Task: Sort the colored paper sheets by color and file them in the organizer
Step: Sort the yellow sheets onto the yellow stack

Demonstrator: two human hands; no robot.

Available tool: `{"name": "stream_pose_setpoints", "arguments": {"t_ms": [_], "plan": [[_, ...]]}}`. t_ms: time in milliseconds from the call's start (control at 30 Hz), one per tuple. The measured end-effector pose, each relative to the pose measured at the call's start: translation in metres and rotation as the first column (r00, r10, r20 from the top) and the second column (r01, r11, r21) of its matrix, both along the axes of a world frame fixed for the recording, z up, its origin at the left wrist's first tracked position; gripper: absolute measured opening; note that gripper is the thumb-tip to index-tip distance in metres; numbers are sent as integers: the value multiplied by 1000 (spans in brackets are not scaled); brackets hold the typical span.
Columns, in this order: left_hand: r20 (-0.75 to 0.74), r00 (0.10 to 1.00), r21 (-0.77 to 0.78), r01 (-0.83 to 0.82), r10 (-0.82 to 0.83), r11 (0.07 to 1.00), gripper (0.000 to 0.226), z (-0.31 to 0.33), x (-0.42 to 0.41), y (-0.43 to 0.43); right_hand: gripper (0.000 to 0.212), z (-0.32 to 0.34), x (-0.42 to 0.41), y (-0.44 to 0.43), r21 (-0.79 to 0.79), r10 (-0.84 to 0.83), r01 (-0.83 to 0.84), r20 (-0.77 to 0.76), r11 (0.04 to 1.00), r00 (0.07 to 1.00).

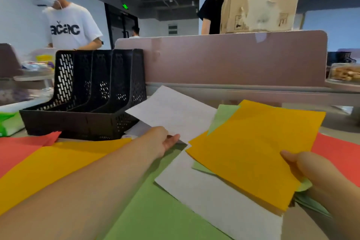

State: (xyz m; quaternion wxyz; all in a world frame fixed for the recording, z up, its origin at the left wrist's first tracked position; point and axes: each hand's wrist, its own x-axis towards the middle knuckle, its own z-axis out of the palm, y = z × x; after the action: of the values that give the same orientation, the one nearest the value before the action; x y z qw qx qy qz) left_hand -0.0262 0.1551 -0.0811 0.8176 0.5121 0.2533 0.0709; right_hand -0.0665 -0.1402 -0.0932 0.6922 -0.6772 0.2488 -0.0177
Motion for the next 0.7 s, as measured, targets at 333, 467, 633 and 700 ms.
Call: {"name": "stream_pose_setpoints", "arguments": {"t_ms": [333,467,633,700], "plan": [[-5,970,161,240,-242,957,36,-10,6,1,31,21,27,13,-11,48,-47,89,999,995],[-159,946,640,316,-282,700,54,-12,3,7,24,21,44,19,39,47,-52,129,998,991],[-200,874,595,468,-444,653,38,-5,7,16,22,5,50,16,138,-40,27,91,990,995],[-207,809,539,564,-550,626,31,-3,6,20,37,1,53,15,187,-63,44,96,981,993]]}}
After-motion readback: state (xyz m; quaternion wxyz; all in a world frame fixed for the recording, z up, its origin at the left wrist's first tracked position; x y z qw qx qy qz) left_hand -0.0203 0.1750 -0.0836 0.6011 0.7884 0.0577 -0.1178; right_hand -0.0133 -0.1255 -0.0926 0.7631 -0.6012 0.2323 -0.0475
